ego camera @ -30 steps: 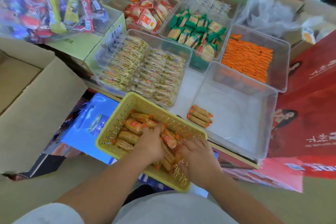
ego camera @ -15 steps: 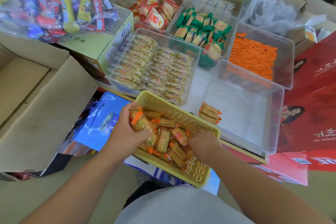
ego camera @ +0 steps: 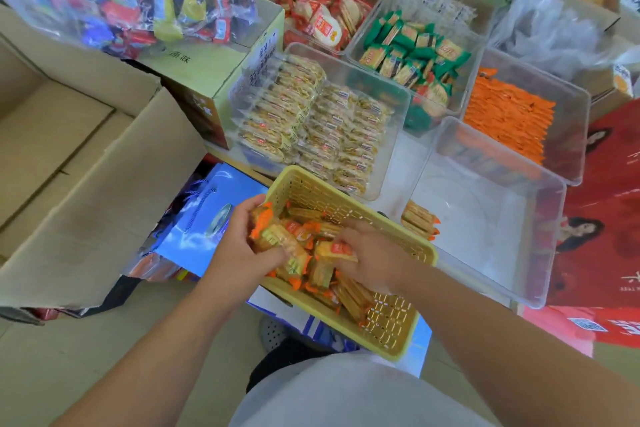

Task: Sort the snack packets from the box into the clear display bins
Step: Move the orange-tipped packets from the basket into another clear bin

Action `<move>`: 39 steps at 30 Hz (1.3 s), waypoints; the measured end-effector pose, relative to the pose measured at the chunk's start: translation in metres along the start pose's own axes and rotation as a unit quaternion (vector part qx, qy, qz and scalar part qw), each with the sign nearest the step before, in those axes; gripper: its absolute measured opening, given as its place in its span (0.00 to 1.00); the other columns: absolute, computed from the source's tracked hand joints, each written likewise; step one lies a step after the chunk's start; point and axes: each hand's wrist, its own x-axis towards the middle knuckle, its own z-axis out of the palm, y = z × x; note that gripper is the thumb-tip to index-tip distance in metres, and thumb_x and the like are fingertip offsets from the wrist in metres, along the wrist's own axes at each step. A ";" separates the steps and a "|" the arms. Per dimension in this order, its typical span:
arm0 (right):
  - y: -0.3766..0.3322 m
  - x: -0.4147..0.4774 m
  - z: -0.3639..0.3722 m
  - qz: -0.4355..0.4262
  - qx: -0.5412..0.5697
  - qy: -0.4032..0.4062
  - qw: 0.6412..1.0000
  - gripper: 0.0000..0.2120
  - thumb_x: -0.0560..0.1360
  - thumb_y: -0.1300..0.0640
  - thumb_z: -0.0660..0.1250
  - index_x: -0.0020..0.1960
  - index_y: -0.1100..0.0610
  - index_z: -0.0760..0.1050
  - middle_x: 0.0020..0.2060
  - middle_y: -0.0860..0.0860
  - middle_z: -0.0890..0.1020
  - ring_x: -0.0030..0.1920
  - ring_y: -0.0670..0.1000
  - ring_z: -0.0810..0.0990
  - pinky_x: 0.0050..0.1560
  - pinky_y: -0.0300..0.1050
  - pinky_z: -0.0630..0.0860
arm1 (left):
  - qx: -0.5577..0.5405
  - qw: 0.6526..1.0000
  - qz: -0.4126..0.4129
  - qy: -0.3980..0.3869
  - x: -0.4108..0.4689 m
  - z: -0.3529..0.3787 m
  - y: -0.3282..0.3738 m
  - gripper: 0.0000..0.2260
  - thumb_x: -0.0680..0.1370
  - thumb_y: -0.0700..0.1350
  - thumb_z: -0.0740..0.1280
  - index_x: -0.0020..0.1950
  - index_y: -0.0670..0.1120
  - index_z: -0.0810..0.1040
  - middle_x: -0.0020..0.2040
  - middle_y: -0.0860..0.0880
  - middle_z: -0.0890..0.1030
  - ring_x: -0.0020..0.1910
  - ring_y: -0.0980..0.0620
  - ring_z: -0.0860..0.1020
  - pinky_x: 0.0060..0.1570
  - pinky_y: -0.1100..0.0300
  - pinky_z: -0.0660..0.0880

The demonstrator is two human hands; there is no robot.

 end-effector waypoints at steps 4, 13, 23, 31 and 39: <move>-0.007 0.028 0.014 0.009 -0.094 -0.085 0.992 0.25 0.80 0.38 0.62 0.74 0.44 0.68 0.82 0.54 0.49 0.80 0.59 0.53 0.78 0.56 0.58 | 0.011 1.000 0.014 -0.003 -0.002 -0.002 -0.002 0.37 0.61 0.50 0.76 0.67 0.70 0.69 0.53 0.63 0.82 0.48 0.49 0.85 0.48 0.47 0.84; -0.010 0.029 0.020 -0.011 -0.030 -0.020 0.999 0.22 0.82 0.42 0.60 0.74 0.48 0.68 0.66 0.54 0.67 0.60 0.57 0.75 0.62 0.49 0.72 | 0.000 1.000 0.019 0.013 -0.005 0.001 0.005 0.35 0.60 0.53 0.76 0.65 0.70 0.70 0.51 0.64 0.81 0.49 0.48 0.85 0.49 0.47 0.84; -0.025 -0.053 -0.022 0.040 0.487 0.130 0.863 0.16 0.72 0.32 0.63 0.57 0.33 0.78 0.51 0.36 0.84 0.51 0.39 0.82 0.55 0.46 0.79 | -0.071 0.997 -0.026 -0.004 -0.014 0.037 0.009 0.35 0.64 0.42 0.71 0.64 0.74 0.71 0.46 0.63 0.84 0.33 0.56 0.81 0.34 0.63 0.78; 0.000 -0.091 -0.021 0.035 0.601 0.115 0.790 0.32 0.73 0.39 0.70 0.74 0.35 0.64 0.63 0.37 0.80 0.62 0.42 0.80 0.60 0.44 0.79 | -0.134 0.987 -0.059 -0.059 -0.011 0.119 0.018 0.33 0.60 0.48 0.77 0.63 0.68 0.76 0.54 0.49 0.87 0.50 0.46 0.87 0.44 0.51 0.83; 0.064 -0.109 -0.030 0.024 0.597 0.010 0.802 0.29 0.71 0.22 0.57 0.69 0.31 0.71 0.62 0.41 0.82 0.63 0.54 0.81 0.61 0.64 0.78 | -0.122 0.991 -0.033 0.052 -0.020 0.197 0.025 0.31 0.60 0.62 0.81 0.62 0.65 0.78 0.59 0.50 0.85 0.58 0.48 0.85 0.58 0.43 0.81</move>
